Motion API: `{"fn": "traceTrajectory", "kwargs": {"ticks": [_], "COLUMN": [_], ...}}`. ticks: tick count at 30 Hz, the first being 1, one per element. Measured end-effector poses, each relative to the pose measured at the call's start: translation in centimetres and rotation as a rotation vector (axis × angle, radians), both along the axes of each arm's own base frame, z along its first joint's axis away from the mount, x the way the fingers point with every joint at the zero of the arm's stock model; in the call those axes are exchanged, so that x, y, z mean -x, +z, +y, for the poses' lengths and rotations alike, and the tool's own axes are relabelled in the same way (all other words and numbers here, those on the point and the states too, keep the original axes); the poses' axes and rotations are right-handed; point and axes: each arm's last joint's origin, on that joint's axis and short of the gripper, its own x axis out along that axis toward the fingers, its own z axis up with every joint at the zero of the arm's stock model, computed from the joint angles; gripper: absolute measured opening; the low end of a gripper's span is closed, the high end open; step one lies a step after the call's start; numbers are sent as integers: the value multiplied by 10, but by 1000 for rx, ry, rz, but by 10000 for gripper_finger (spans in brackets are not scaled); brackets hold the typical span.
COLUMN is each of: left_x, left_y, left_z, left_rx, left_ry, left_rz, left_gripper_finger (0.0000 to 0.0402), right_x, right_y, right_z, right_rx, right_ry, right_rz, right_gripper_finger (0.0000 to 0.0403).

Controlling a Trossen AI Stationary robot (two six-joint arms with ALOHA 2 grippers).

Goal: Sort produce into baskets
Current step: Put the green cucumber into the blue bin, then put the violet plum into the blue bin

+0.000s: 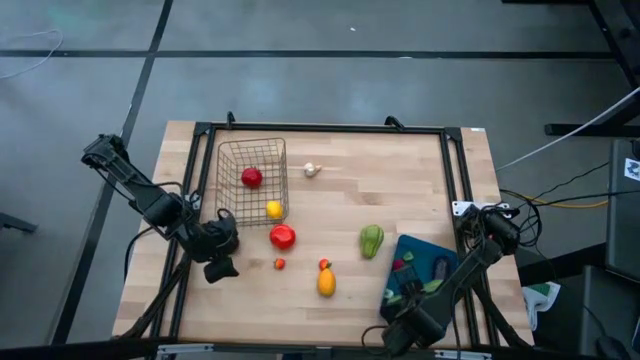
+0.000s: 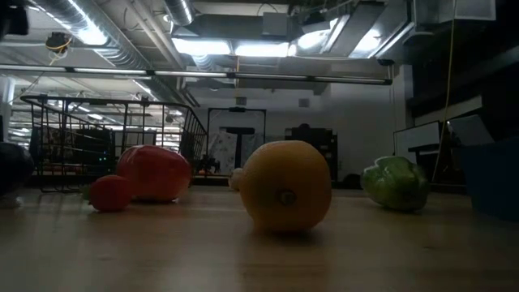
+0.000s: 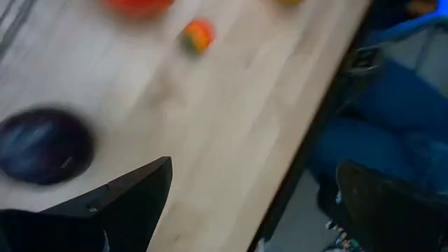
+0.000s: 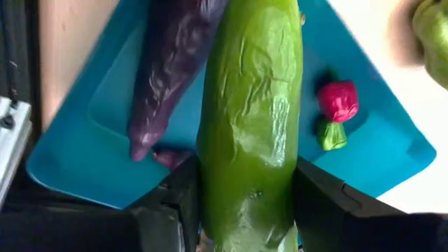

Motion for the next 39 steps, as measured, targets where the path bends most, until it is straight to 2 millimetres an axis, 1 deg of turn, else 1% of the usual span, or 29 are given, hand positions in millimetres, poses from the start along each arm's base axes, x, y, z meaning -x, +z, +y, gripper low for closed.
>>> {"fn": "traceTrajectory", "kwargs": {"ticks": [3, 7, 9, 12, 14, 17, 22, 29, 39], "left_x": [8, 18, 22, 26, 26, 26, 25, 18, 8], "left_y": [-5, -10, -12, -13, -16, -28, -53, -74, -92], "left_z": [6, 13, 16, 19, 20, 21, 21, 18, 13], "left_rx": [-35, -88, -105, -121, -128, -145, -209, -330, -438], "left_ry": [42, 127, 174, 241, 278, 310, 317, 281, 280], "left_rz": [112, 239, 288, 337, 336, 352, 395, 371, 370], "left_gripper_finger": [395, 395, 395, 395, 395, 395, 395, 395, 395], "right_x": [4, 4, 4, 3, 3, 3, 2, 1, -1], "right_y": [-4, -6, -6, -6, -6, -6, -6, -6, -7], "right_z": [1, 0, 0, -1, -1, -1, -1, 1, 2], "right_rx": [14, 27, 27, 53, 65, 65, 60, 44, 27], "right_ry": [8, -14, -18, -7, -1, -1, -2, -3, -3], "right_rz": [12, 15, 12, -18, -33, -33, -36, -51, -66], "right_gripper_finger": [166, 169, 180, 209, 232, 262, 291, 298, 299]}}
